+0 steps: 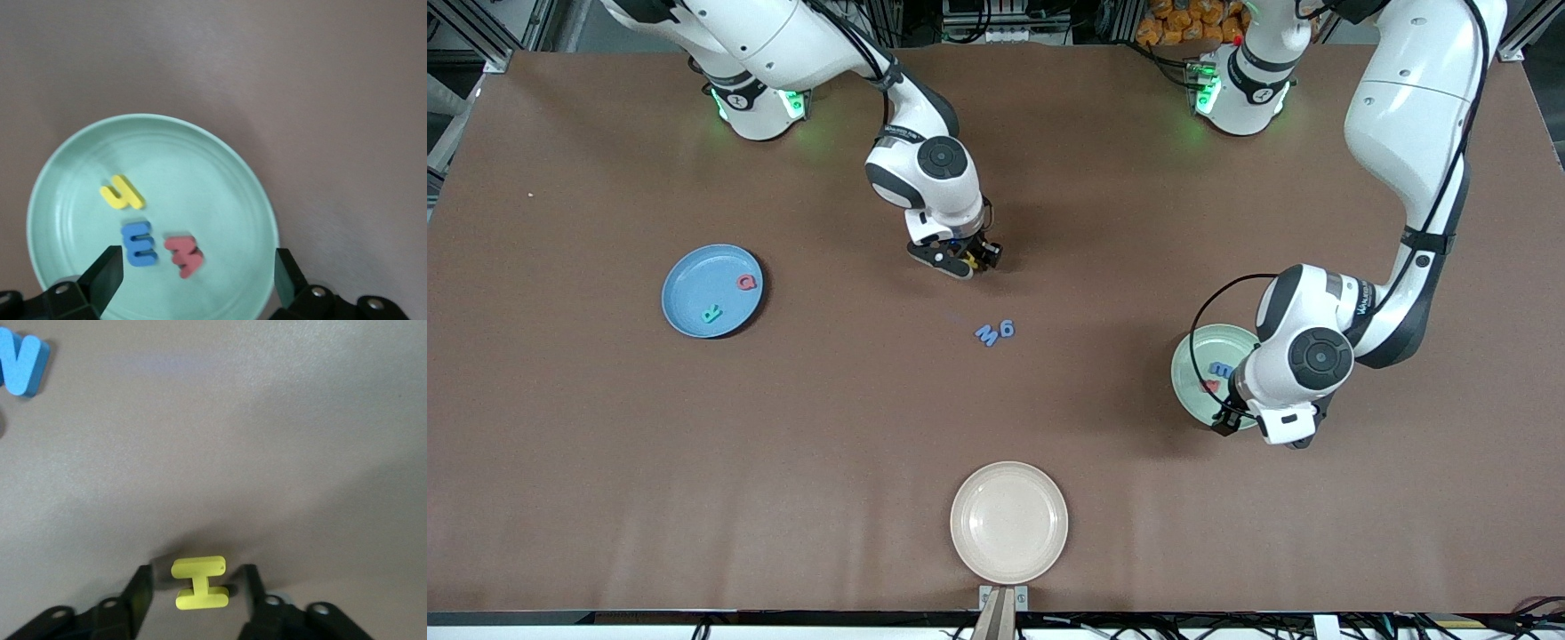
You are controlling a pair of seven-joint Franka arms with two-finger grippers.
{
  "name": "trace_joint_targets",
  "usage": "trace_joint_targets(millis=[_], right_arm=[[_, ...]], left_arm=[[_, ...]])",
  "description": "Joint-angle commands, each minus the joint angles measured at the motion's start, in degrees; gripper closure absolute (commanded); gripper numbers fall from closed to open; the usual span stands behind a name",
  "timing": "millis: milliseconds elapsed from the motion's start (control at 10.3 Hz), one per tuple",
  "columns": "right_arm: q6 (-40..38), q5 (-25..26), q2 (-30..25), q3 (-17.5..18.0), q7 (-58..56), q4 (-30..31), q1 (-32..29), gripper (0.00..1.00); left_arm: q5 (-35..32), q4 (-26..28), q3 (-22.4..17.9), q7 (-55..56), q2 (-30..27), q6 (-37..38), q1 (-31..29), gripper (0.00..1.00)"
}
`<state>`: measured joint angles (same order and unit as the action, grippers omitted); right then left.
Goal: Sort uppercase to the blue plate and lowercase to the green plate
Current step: 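Release h on the green plate while the right gripper grips yellow H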
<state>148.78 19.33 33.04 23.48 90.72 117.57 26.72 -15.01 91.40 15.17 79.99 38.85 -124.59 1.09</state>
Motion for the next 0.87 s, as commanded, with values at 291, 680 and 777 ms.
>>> trace_joint_targets(millis=[291, 680, 777], right_arm=[[-0.78, 1.68, 0.53, -0.36, 0.52, -0.59, 0.61, 0.54], [-0.78, 1.68, 0.44, -0.27, -1.86, -0.32, 0.61, 0.61], [-0.78, 1.68, 0.44, -0.27, -2.12, -0.32, 0.61, 0.64]], left_arm=[[0.07, -0.34, -0.05, 3.31, 0.09, -2.14, 3.29, 0.00], [0.42, -0.52, -0.05, 17.26, 0.53, -2.76, 7.69, 0.00], [0.51, -0.78, -0.05, 21.13, 0.53, -2.76, 8.83, 0.00]])
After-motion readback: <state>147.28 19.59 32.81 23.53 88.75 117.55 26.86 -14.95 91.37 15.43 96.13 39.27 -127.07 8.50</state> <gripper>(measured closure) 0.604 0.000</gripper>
